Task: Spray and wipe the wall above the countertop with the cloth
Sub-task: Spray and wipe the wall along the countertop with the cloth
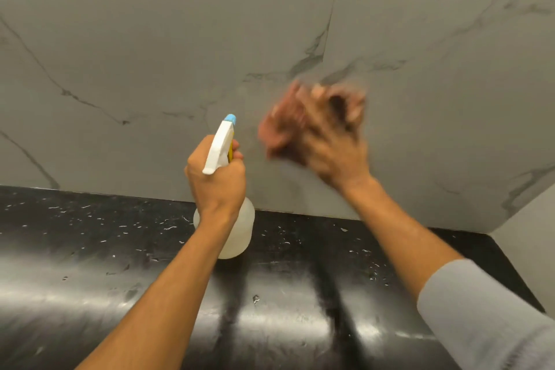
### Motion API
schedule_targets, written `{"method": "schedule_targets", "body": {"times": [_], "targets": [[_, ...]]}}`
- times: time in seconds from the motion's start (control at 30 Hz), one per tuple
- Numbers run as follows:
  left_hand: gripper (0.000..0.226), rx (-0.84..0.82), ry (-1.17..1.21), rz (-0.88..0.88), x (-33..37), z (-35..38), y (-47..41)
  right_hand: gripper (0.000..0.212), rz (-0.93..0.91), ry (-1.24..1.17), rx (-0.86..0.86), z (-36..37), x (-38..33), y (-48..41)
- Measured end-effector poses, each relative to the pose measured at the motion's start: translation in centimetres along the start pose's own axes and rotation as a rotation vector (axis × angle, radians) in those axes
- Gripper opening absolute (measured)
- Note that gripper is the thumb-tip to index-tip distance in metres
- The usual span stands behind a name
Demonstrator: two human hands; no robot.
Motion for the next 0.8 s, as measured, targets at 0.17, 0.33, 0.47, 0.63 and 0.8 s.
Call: {"method": "schedule_targets", "body": {"times": [0.17, 0.33, 0.47, 0.63, 0.8], "targets": [[0.014, -0.031, 0.016, 0.019, 3.0, 0.1, -2.4, 0.044, 0.571, 0.235, 0.326, 0.6, 2.9, -9.5], [0.011, -0.068, 0.022, 0.064, 5.2, 0.5, -5.1, 0.070, 0.209, 0.044, -0.226, -0.2, -4.8, 0.3], [0.013, -0.099, 0.022, 0.096, 6.7, 0.4, -6.1, 0.064, 0.386, 0.090, -0.134, -1.8, -1.5, -2.7], [0.014, -0.121, 0.048, 0.064, 9.2, 0.2, -7.7, 0.046, 0.894, 0.367, 0.517, -3.6, 9.9, -19.8], [0.015, -0.135, 0.061, 0.058, 10.9, 0.1, -8.1, 0.056, 0.314, 0.117, 0.038, -2.0, 1.1, -12.5]]}}
Point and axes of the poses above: each hand's wrist, its own y-axis away from the middle knuckle, its own z-axis out of the palm, x = y × z, the point moved 3 cm from there along -y, towards the middle knuckle, and after that the axes turned 13 degrees about x, right-handed, at the moved point
